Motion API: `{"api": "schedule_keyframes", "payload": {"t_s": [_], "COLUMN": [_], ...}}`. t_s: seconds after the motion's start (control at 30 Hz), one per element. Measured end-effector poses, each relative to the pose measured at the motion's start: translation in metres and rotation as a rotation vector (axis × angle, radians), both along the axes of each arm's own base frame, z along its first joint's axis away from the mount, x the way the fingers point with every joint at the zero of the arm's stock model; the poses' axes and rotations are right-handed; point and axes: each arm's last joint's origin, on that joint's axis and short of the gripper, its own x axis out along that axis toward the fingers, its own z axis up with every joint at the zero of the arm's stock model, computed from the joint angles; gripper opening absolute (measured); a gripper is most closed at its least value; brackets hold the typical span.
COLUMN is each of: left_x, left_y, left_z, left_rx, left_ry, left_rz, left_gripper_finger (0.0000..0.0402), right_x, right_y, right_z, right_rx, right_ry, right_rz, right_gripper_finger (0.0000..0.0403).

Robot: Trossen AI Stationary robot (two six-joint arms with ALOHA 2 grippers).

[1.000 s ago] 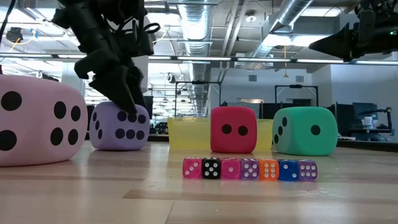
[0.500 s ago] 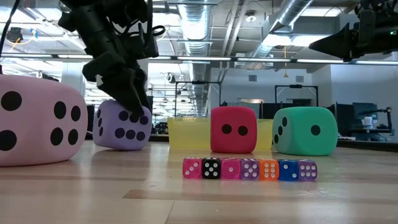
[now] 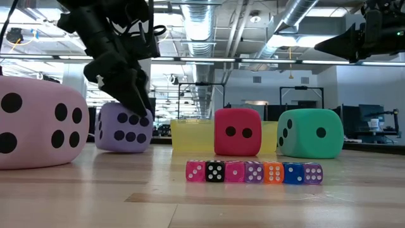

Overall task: Pick & Place Dice
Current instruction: Put the big purple dice into the yellow bin

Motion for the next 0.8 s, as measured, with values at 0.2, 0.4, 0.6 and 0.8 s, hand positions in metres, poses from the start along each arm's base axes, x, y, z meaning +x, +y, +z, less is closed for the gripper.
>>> {"api": "schedule_keyframes", "payload": {"t_s": [0.2, 0.4, 0.6, 0.8], "left_x": [-0.006, -0.013, -0.019, -0.027], "left_y": [0.000, 0.001, 0.002, 0.003], "left_z": [0.018, 0.037, 0.047, 0.044], "left_rx": [-0.010, -0.030, -0.156, -0.229], "left_ry": [-0.078, -0.173, -0.243, -0.188], "left_rz": [-0.001, 0.028, 0.169, 0.293], "left_gripper_finger": [0.0250, 0.0225, 0.0214, 0.0248], "right_x": [0.000, 0.000, 0.000, 0.000], "right_y": [0.000, 0.000, 0.000, 0.000], "right_z": [0.000, 0.000, 0.000, 0.000], "right_rx": [0.000, 0.000, 0.000, 0.000], "right_ry": [0.000, 0.000, 0.000, 0.000], "right_rz": [0.000, 0.000, 0.000, 0.000], "right_gripper_finger": [0.0003, 0.0003, 0.0003, 0.0003]}}
